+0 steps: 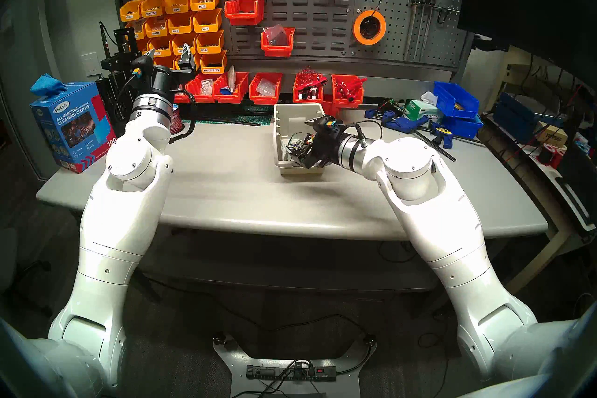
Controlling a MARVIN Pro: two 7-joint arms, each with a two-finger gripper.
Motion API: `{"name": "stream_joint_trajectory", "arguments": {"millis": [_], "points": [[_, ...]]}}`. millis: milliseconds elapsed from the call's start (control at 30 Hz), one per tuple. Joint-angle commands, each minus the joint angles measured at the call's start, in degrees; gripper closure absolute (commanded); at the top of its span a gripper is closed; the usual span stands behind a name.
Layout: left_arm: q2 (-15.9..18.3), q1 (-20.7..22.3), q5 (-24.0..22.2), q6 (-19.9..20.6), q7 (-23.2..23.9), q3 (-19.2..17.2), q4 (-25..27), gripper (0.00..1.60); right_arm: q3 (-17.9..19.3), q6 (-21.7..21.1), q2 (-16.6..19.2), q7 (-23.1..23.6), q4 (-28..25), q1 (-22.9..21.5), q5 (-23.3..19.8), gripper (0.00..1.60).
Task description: Take out tools from the storage box
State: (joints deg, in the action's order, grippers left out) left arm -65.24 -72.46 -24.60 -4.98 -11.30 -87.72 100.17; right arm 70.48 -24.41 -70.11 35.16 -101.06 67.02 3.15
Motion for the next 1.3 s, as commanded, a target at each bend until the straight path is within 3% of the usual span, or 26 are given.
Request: {"name": "stream_joint_trajectory", "arguments": {"millis": [0,100,233,267,467,500,533,600,633,700,733,767,833,867,1000,1267], "points": [[0.10,0.90,0.11,-0.23,-0.05,-0.24,0.47,0.00,-0.54,-5.42,3.12,8.39,0.55,-7.99,-0.93,0.00],[0.10,0.90,0.10,-0.22,-0.04,-0.24,0.48,0.00,0.26,-6.30,2.51,9.99,0.18,-7.99,-0.21,0.00],[0.10,0.90,0.10,-0.22,-0.04,-0.24,0.48,0.00,-0.48,-7.93,2.40,14.31,2.37,-11.51,0.41,0.00],[0.10,0.89,0.10,-0.22,-0.04,-0.24,0.48,0.00,0.93,-7.56,1.25,14.87,1.66,-10.06,1.55,0.00],[0.11,0.88,0.09,-0.22,-0.03,-0.25,0.48,0.00,-0.79,-8.14,-0.25,18.89,5.77,-15.02,3.27,0.00],[0.11,0.88,0.09,-0.21,-0.03,-0.25,0.48,0.00,0.45,-7.77,-1.45,18.80,5.09,-13.54,4.20,0.00],[0.11,0.88,0.09,-0.21,-0.03,-0.25,0.48,0.00,-1.12,-8.16,-1.19,19.56,6.99,-16.03,4.08,0.00],[0.11,0.87,0.09,-0.21,-0.02,-0.25,0.49,0.00,-0.51,-7.71,-2.70,19.71,7.49,-15.50,5.54,0.00],[0.11,0.87,0.09,-0.21,-0.02,-0.25,0.49,0.00,-2.04,-8.03,-2.49,20.49,9.51,-17.95,5.49,0.00],[0.11,0.87,0.09,-0.21,-0.02,-0.25,0.49,0.00,-1.52,-7.63,-4.28,20.96,10.41,-17.54,7.09,0.00],[0.11,0.87,0.09,-0.21,-0.02,-0.25,0.49,0.00,-3.25,-7.99,-3.88,21.56,12.34,-19.91,6.75,0.00],[0.11,0.87,0.09,-0.21,-0.02,-0.25,0.49,0.00,-1.88,-7.59,-5.27,21.41,11.66,-18.01,7.85,0.00],[0.11,0.87,0.08,-0.21,-0.02,-0.25,0.49,0.00,-4.07,-7.89,-5.38,22.68,14.63,-21.20,7.92,0.00],[0.11,0.87,0.08,-0.21,-0.02,-0.25,0.49,0.00,-2.59,-7.44,-6.63,22.29,13.62,-19.17,8.88,0.00],[0.10,0.87,0.09,-0.21,-0.02,-0.26,0.49,0.00,-5.18,-7.53,-7.23,24.88,17.62,-22.89,9.70,0.00],[0.10,0.88,0.09,-0.21,-0.01,-0.26,0.48,0.00,-7.11,-8.16,-8.40,31.06,20.04,-26.71,12.69,0.00]]}}
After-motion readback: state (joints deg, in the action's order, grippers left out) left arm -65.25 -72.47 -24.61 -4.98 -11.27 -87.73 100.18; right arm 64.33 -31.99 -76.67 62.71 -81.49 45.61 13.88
